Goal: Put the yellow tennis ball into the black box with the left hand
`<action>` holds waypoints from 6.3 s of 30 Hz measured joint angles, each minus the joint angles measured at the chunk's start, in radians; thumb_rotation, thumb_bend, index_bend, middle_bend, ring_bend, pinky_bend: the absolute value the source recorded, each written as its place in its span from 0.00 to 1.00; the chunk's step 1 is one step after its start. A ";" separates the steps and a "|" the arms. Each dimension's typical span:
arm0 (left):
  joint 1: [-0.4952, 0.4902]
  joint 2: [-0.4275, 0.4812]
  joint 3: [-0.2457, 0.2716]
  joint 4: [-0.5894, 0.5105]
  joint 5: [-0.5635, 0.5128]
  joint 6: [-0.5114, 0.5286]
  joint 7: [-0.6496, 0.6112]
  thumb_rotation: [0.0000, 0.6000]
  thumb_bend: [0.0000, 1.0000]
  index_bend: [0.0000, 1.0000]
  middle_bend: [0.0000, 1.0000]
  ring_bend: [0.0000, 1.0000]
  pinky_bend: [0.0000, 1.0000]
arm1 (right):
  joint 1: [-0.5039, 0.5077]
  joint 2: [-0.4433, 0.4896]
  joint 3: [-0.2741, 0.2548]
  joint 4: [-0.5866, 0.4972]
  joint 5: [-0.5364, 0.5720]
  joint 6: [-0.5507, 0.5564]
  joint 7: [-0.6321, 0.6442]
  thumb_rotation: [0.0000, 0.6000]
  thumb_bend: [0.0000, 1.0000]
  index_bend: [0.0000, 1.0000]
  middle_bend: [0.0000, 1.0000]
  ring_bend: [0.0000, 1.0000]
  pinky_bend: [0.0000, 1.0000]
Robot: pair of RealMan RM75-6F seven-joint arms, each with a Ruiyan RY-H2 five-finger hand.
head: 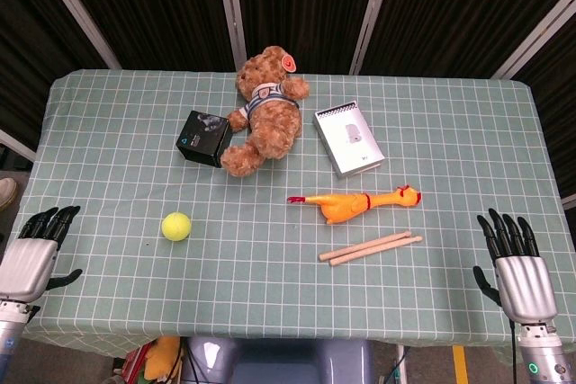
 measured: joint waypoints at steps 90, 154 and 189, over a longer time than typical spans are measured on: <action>-0.430 -0.344 -0.065 0.441 -0.065 -0.488 -0.063 1.00 0.37 0.36 0.54 0.38 0.56 | -0.043 0.103 0.003 -0.024 -0.005 0.043 0.176 1.00 0.38 0.00 0.00 0.00 0.00; -0.726 -0.513 -0.024 0.944 0.005 -0.745 -0.452 1.00 0.39 0.22 0.03 0.00 0.06 | -0.071 0.109 -0.012 -0.026 -0.046 0.077 0.148 1.00 0.38 0.00 0.00 0.00 0.00; -0.600 -0.266 -0.003 0.474 -0.010 -0.497 -0.345 1.00 0.29 0.13 0.13 0.00 0.04 | -0.076 0.093 -0.013 -0.023 -0.058 0.080 0.114 1.00 0.38 0.00 0.00 0.00 0.00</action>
